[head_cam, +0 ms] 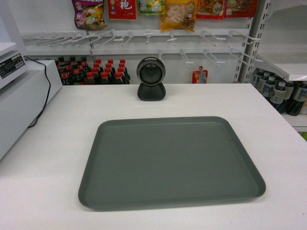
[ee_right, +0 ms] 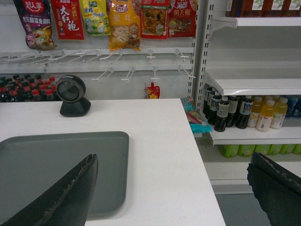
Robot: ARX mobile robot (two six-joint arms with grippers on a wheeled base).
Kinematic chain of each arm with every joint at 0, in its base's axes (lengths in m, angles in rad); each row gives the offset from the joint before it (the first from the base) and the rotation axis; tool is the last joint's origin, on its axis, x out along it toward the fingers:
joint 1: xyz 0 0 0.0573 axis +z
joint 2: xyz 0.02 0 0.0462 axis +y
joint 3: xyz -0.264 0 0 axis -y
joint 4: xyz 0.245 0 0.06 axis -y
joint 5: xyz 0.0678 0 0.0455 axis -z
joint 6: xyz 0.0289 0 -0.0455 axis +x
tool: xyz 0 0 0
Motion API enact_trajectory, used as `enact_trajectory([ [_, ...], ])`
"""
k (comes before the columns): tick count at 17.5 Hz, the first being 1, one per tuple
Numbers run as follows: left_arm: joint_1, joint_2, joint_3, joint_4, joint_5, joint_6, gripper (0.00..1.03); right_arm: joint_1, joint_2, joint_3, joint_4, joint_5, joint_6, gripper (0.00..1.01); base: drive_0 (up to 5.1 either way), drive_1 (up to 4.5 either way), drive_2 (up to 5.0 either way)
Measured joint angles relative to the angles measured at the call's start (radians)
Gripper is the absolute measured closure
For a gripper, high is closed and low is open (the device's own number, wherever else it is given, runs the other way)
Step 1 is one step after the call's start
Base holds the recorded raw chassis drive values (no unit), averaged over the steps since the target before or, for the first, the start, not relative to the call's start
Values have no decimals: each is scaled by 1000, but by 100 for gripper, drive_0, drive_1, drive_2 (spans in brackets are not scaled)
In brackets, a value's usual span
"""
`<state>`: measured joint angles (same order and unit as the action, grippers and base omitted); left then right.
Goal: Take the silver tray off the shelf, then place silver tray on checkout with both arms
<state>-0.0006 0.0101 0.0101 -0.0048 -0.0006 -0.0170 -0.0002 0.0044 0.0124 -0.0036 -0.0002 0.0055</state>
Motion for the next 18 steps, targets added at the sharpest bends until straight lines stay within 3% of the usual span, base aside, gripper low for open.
enact_trajectory([
  [18,0,0,0,0,0,0,5,0,0,0,0,0,0,3,0,0,0],
])
